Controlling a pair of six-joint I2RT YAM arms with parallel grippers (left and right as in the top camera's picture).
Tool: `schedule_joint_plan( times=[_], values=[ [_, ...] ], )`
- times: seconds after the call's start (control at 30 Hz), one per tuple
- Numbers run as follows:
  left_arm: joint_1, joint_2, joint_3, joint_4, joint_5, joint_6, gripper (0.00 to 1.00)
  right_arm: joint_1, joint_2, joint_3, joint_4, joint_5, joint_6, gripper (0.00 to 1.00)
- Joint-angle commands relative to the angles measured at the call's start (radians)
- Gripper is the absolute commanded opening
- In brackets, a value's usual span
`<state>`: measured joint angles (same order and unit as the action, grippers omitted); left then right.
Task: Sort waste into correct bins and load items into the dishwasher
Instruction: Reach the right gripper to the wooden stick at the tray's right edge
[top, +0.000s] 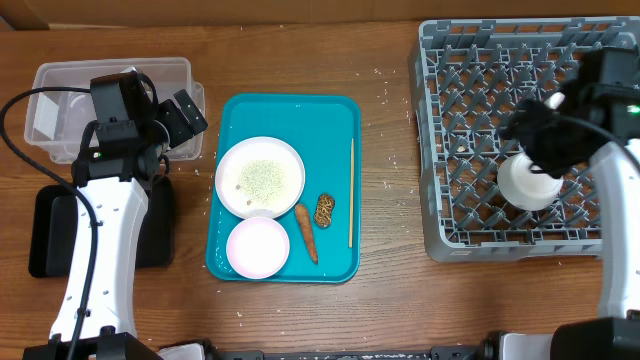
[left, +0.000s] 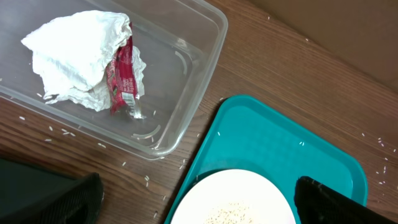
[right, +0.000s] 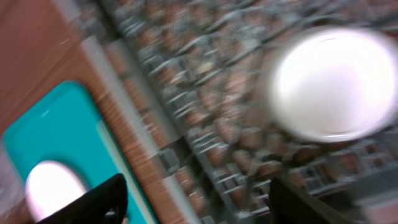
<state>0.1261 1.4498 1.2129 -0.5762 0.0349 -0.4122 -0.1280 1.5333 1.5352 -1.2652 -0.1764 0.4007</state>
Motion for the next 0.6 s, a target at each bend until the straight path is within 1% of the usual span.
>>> schedule_joint_plan(
  times=[0.0, 0.03, 0.07, 0.1, 0.2, 0.3, 0.37, 0.43, 0.57],
  values=[
    [-0.003, 0.003, 0.019, 0.0, 0.01, -0.007, 1.0, 0.112, 0.009, 0.004, 0.016, -0.053, -0.016, 0.8],
    [-0.003, 0.003, 0.019, 0.0, 0.01, -0.007, 1.0, 0.167, 0.015, 0.004, 0.028, -0.053, -0.016, 0.82],
    [-0.003, 0.003, 0.019, 0.0, 0.01, -0.007, 1.0, 0.187, 0.018, 0.004, 0.033, -0.053, -0.016, 0.82],
    [-0.003, 0.003, 0.019, 0.0, 0.01, -0.007, 1.0, 0.253, 0.027, 0.004, 0.055, -0.053, -0.016, 0.86],
    [-0.003, 0.003, 0.019, 0.0, 0.01, -0.007, 1.0, 0.362, 0.042, 0.001, 0.101, -0.05, -0.016, 0.95],
    [-0.003, 0.003, 0.019, 0.0, 0.01, -0.007, 1.0, 0.463, 0.062, -0.012, 0.169, -0.049, -0.016, 0.99],
    [-0.003, 0.003, 0.019, 0.0, 0.01, -0.007, 1.0, 0.536, 0.088, -0.027, 0.232, -0.049, -0.015, 1.0],
    [-0.003, 0.003, 0.019, 0.0, 0.01, -0.007, 1.0, 0.575, 0.112, -0.04, 0.269, -0.049, -0.01, 1.0],
    [-0.003, 0.003, 0.019, 0.0, 0.01, -0.007, 1.0, 0.637, 0.19, -0.044, 0.301, -0.042, 0.005, 1.0]
  ],
)
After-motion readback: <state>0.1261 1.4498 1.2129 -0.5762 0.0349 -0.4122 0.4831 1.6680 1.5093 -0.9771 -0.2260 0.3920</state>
